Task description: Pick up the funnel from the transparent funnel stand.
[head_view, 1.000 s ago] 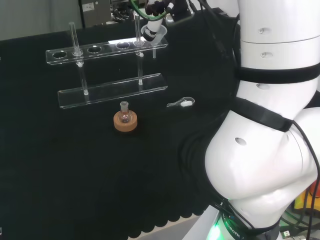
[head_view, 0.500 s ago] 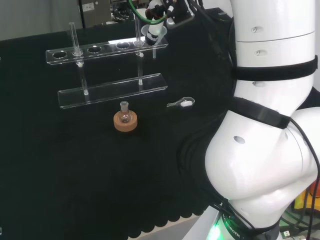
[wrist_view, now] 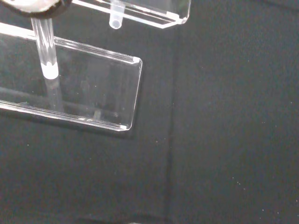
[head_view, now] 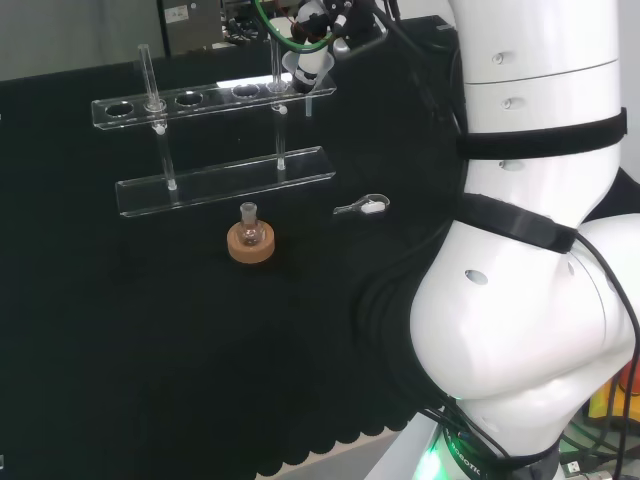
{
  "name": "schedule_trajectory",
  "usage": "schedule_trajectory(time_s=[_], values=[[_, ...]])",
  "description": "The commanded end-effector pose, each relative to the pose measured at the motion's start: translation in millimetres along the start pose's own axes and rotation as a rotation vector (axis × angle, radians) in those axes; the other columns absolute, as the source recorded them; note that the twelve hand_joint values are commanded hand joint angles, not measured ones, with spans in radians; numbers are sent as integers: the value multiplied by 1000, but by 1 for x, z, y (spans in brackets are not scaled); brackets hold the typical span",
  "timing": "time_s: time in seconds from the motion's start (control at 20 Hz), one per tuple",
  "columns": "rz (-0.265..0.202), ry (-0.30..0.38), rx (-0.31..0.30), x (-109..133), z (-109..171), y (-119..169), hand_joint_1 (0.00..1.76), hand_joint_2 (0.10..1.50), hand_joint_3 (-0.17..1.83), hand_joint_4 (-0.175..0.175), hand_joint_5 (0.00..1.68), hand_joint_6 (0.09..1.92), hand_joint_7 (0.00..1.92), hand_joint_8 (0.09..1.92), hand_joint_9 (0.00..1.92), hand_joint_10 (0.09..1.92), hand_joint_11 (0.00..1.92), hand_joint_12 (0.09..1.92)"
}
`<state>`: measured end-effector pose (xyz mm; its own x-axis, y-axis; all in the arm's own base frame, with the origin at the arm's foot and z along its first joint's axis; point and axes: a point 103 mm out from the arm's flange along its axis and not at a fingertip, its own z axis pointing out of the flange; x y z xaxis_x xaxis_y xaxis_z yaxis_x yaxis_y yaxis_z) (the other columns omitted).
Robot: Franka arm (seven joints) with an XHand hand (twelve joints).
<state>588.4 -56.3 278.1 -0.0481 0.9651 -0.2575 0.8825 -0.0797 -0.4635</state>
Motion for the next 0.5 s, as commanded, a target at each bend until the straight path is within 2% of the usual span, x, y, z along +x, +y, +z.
schedule_trajectory(time_s=[0.05,0.5], values=[[3,-11,6,-3,0,3,706,597,487,9,3,87,0,336,10,760,0,1340],[-3,-23,45,-1,1,11,729,588,485,9,0,87,0,420,8,769,0,1345]])
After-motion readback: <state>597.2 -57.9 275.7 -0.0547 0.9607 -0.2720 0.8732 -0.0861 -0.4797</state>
